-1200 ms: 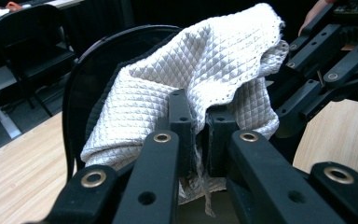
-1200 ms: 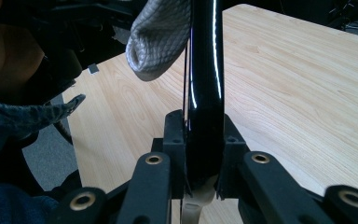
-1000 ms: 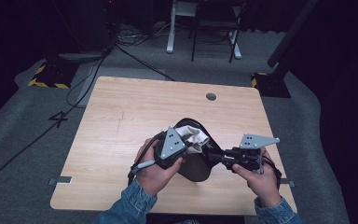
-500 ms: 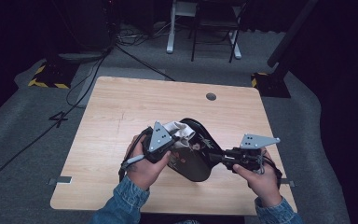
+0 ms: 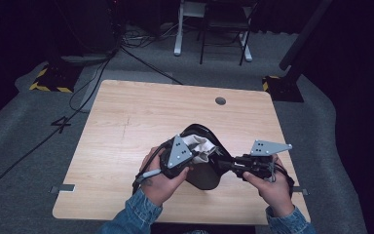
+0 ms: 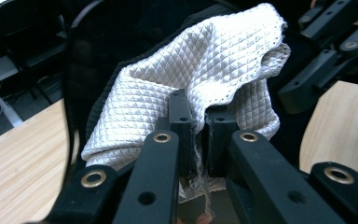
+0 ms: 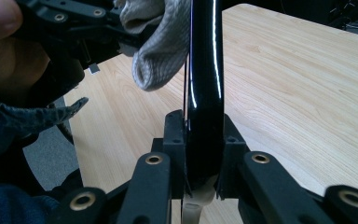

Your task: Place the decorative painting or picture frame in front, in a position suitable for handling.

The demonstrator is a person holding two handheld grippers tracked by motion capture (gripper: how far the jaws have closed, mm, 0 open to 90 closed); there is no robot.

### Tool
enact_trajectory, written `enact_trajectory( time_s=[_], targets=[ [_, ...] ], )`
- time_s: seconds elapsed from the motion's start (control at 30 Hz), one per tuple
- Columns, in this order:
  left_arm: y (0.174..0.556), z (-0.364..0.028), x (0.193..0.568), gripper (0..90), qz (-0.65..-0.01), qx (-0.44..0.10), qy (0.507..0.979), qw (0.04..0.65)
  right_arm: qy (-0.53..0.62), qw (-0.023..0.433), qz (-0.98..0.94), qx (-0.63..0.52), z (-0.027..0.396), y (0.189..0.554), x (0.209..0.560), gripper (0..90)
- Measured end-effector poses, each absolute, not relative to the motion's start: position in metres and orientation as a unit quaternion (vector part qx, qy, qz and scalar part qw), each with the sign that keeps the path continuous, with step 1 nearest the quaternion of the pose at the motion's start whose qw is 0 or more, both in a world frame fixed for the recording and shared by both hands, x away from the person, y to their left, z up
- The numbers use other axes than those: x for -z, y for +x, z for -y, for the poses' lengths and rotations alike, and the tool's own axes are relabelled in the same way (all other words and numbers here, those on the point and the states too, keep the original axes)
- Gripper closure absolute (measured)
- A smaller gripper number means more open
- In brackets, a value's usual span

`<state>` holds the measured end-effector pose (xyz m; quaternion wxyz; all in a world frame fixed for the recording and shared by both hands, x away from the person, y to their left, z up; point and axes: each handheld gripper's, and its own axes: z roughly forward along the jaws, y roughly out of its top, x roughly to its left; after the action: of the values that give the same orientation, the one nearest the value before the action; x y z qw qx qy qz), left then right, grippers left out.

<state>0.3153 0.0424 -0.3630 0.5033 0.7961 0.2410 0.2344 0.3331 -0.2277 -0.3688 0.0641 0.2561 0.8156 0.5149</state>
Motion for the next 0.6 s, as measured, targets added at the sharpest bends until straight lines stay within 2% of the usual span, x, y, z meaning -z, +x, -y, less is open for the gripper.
enact_trajectory(
  time_s=[0.6],
  targets=[
    [0.329,-0.068,0.367,84.6,-0.286,-0.246,0.784,0.492,0.258,0.065,-0.816,-0.514,0.228,0.333,0.369,78.7]
  ],
)
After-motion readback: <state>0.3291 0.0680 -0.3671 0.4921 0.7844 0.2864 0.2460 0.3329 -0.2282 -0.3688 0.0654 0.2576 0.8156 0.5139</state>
